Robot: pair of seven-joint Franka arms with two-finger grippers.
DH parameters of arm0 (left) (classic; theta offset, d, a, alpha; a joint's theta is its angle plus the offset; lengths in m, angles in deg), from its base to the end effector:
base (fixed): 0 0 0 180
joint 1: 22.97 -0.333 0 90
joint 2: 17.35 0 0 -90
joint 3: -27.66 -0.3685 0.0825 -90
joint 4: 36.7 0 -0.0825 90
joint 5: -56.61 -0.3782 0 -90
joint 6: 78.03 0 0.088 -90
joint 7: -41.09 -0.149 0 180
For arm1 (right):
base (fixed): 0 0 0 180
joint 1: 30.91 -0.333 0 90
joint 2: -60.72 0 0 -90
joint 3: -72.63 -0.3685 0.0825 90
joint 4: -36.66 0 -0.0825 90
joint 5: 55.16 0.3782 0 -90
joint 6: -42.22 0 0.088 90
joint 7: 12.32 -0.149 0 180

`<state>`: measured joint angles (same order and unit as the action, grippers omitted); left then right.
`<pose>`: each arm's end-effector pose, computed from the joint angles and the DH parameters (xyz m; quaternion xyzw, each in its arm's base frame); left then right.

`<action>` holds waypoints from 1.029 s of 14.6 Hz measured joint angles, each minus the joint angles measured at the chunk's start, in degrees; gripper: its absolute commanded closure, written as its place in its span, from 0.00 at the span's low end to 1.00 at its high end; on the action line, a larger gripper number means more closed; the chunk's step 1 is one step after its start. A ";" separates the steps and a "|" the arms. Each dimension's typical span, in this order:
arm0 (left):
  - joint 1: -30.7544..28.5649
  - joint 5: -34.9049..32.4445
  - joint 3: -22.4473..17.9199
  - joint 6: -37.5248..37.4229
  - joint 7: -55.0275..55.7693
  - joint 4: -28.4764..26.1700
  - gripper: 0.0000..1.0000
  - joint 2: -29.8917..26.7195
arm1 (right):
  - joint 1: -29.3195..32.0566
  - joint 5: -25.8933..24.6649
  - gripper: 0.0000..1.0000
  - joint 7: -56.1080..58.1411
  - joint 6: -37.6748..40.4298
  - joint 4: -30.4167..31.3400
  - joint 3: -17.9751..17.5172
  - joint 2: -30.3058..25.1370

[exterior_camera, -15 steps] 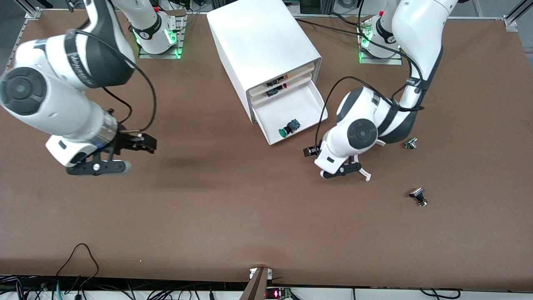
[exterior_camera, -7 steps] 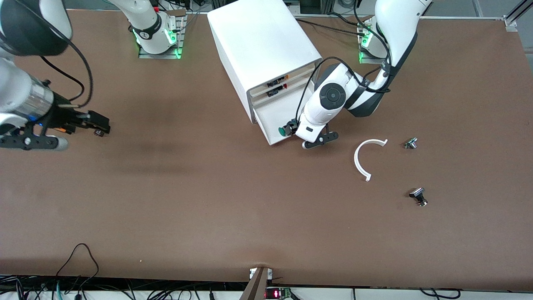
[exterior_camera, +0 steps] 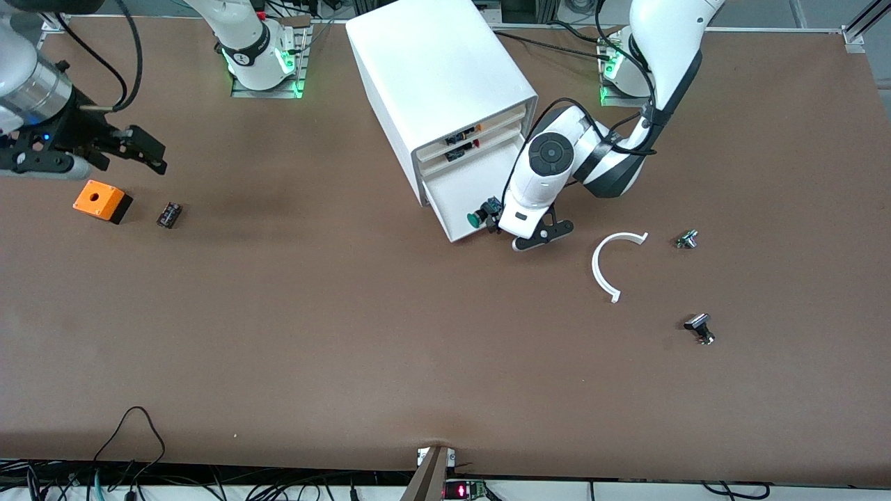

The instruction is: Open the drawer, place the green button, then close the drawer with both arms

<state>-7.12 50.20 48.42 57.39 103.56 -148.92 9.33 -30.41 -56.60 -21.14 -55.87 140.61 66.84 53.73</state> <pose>0.5156 -0.3642 0.2574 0.9788 0.2002 -0.0401 0.0170 0.5114 0.0468 0.5974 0.9993 -0.0295 0.0117 0.0173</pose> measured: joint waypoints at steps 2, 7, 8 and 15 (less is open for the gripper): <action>0.04 -0.06 0.11 0.00 0.65 -0.26 0.12 0.01 | 0.02 -1.81 0.00 -0.24 -0.33 1.10 -0.75 -1.41; 1.29 -0.14 0.54 -0.01 1.06 -0.79 0.06 0.02 | 0.12 -2.16 0.00 -0.48 -1.44 1.24 -1.33 -0.78; 2.16 -0.20 0.61 -0.06 1.27 -0.87 0.06 0.02 | 0.15 -1.88 0.00 -0.48 -1.85 1.16 -1.33 -0.58; 4.73 -0.20 4.01 -1.92 2.20 -2.15 0.04 0.15 | 0.20 0.64 0.00 -0.46 -2.07 -2.94 -0.88 4.70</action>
<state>-2.39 50.00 52.43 55.46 105.76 -151.07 9.48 -30.21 -55.96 -21.60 -57.94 137.67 65.96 58.44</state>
